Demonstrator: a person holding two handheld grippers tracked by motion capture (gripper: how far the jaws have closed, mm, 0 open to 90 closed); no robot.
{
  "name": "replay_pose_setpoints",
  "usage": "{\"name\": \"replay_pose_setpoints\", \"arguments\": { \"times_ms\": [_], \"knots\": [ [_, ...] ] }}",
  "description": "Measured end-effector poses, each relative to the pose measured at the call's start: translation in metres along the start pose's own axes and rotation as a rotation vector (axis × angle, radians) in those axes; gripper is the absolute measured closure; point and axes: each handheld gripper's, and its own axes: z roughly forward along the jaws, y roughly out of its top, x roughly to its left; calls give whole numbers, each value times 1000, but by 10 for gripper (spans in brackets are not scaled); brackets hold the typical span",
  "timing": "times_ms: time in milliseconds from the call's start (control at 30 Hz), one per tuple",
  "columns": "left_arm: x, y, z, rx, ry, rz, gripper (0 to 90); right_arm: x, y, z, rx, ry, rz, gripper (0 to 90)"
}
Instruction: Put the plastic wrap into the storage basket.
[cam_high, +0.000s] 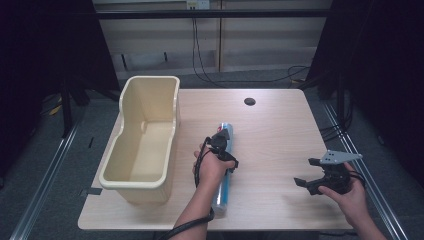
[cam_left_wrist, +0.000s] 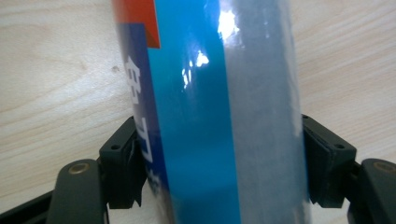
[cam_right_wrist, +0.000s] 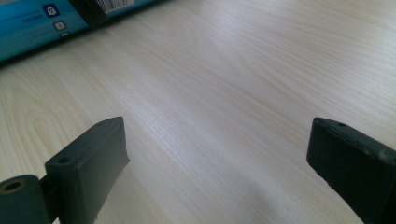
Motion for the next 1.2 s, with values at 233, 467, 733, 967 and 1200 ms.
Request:
{"name": "replay_pose_setpoints", "arguments": {
  "times_ms": [233,467,733,967,1200],
  "knots": [
    [0,6,-3,106,18,-32,305,0,-1,0,2,6,-1,41],
    [0,8,-22,148,6,33,320,1,0,2,-4,23,-9,28],
    [1,13,-52,154,-10,41,323,2,0,3,-5,35,-22,19],
    [4,17,-82,148,-24,63,324,2,0,4,-13,40,-15,19],
    [5,18,-101,135,-38,60,324,2,1,3,-14,42,-12,16]
  ]
}}
